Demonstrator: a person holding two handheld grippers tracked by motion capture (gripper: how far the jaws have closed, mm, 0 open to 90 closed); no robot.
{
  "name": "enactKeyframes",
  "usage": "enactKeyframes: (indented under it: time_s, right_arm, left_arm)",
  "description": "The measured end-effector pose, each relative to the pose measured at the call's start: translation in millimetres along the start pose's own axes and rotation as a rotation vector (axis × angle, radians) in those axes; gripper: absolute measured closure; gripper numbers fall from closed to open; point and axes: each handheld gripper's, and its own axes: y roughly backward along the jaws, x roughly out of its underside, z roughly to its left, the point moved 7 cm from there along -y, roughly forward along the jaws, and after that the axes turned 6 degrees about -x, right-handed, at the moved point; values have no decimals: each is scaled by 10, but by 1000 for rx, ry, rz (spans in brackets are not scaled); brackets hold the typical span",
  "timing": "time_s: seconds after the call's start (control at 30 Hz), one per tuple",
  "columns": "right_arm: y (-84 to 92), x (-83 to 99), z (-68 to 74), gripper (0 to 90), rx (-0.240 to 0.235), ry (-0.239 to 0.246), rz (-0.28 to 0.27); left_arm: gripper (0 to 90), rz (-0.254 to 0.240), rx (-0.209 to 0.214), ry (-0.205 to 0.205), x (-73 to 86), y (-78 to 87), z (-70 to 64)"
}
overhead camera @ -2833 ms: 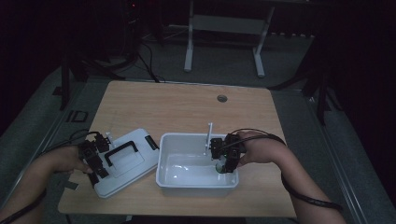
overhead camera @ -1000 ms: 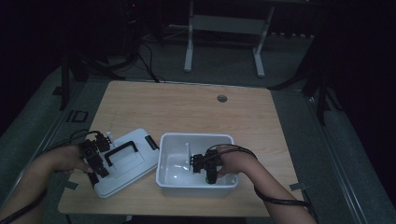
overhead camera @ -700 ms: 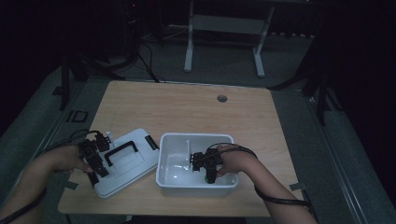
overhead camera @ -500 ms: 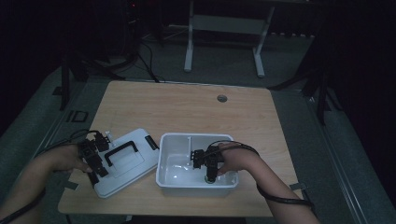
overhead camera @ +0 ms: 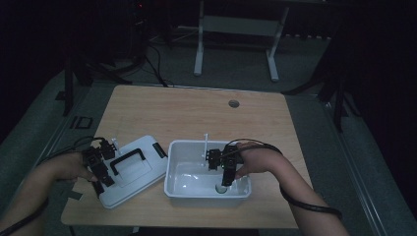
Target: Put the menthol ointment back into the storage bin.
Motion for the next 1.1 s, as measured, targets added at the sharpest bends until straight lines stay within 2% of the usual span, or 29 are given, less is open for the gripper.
enactKeyframes:
  time_s: [0.03,0.17,0.33,0.4,0.47,0.57,0.6,0.77,1.1]
  right_arm:
    - [34,9,17,358,-11,0,-8]
    - [145,78,36,310,-2,8,-12]
    - [277,178,11,260,17,-17,-44]
    - [329,227,12,210,2,-33,-58]
    - [383,295,19,196,-7,-33,-71]
    - [411,337,10,192,0,-39,-78]
    - [446,412,-9,183,9,-45,-86]
    - [451,574,-29,168,35,-39,-77]
    - [411,900,-90,168,60,-73,-74]
  left_arm:
    - [332,-1,0,2,1,0,1]
    - [332,-5,3,-3,0,10,-3]
    - [332,-8,-3,-7,-9,24,-1]
    - [332,-11,-7,-20,-14,29,-5]
    - [332,-15,-2,-26,-23,36,-17]
    - [332,-20,-1,-26,-32,43,-22]
    - [332,-17,-1,-18,-37,51,-16]
    - [332,-13,-3,-19,-28,53,-4]
    - [332,-2,4,-9,-26,37,-15]
